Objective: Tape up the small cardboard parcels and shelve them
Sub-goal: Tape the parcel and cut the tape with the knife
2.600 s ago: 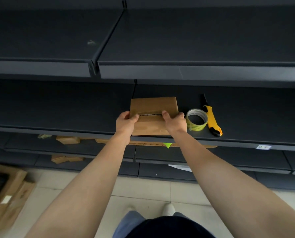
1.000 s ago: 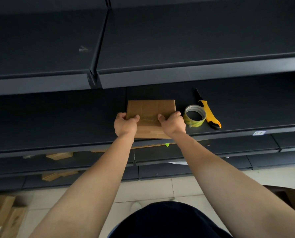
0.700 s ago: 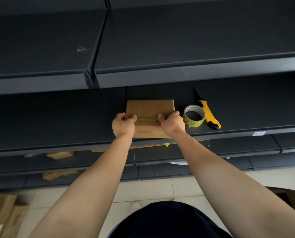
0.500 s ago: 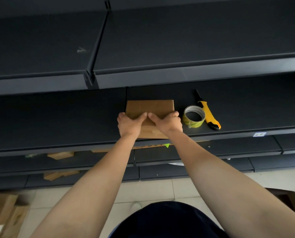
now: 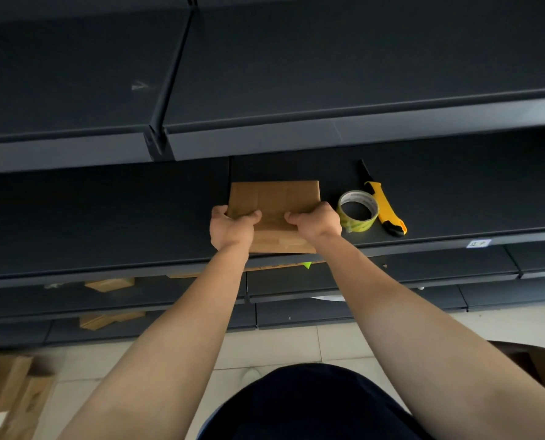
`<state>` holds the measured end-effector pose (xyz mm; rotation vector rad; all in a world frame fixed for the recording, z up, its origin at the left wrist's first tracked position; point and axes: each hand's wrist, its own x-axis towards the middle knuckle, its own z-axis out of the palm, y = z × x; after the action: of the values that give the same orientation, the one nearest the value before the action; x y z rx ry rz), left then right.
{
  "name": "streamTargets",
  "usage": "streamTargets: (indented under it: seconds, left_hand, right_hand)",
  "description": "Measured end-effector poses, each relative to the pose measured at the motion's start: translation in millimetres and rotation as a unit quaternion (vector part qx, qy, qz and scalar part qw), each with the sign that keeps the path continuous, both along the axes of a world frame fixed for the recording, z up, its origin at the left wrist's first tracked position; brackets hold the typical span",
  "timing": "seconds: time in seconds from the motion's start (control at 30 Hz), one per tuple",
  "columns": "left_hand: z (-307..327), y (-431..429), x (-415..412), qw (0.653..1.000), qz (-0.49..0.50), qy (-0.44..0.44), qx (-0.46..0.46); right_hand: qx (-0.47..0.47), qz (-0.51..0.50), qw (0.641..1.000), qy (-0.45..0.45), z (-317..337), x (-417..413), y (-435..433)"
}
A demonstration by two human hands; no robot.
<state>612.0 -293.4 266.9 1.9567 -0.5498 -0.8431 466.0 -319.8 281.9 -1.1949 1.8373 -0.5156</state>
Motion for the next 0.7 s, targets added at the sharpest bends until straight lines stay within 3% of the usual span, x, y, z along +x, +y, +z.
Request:
streamTargets:
  seconds: [0.17,0.3,0.53,0.63,0.7]
  left_hand:
    - [2,2,4,0.999,-0.027,0.020,-0.019]
    - [3,3,9,0.997,0.014,0.065,-0.025]
    - [6,2,4,0.999,-0.025,0.033,-0.028]
    - [9,4,1,0.999,-0.022,0.028,-0.028]
    - [10,5,-1,0.999,-0.028,0.017,-0.020]
  right_hand:
    - [-0.006,0.007,1.000,-0.007,1,-2,0]
    - [0.004,0.001,0.999,-0.034,3,-5,-2]
    - [-0.031,0.002,0.999,-0.035,2,-27,-7]
    - [-0.129,-0.067,0.989,0.042,-3,-49,-9]
    - [-0.113,-0.052,0.981,0.150,-8,-63,-13]
